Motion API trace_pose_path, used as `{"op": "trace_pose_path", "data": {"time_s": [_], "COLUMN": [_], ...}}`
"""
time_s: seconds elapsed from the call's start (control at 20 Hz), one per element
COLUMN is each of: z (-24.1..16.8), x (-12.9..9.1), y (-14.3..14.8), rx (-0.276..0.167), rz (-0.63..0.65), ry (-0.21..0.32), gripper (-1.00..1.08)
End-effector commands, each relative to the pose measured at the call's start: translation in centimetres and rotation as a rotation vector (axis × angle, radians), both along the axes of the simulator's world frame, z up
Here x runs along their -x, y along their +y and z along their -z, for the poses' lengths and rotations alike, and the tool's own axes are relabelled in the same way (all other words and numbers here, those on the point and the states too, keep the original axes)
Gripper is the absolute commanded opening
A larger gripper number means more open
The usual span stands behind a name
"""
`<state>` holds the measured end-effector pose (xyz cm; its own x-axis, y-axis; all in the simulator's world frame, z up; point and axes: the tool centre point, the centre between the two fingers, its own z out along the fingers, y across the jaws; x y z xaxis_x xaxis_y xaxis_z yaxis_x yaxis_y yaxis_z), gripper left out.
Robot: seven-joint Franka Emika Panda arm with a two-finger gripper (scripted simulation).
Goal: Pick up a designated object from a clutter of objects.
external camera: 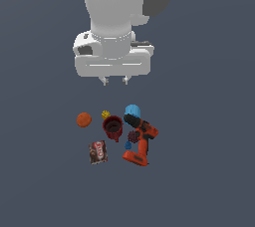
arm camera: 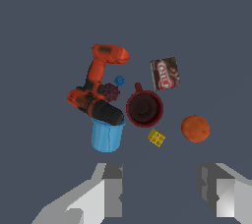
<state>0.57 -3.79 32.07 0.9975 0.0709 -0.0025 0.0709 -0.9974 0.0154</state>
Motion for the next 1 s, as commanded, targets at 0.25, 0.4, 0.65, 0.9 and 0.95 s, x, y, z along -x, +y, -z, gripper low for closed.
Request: {"op": "trace_pose_path", "data": {"time_s": [0.25, 0.4, 0.65, 0.9, 0.95], "z": [3.4, 5.3, 8.5, 12.0, 12.7], "x": [-1.8, -2.6, -3.9, -4.9, -5.0], "y": [-0.8, -1.3, -2.0, -2.7, -2.8], "rx": [0.01, 0.013, 0.013, 0.007, 0.006], "rz": [-0.147, -0.224, -0.353, -0.483, -0.509], "ry": [0.039, 0.06, 0.095, 0.13, 0.138], "gripper": [0.28, 0.28, 0.28, 0.28, 0.28]}}
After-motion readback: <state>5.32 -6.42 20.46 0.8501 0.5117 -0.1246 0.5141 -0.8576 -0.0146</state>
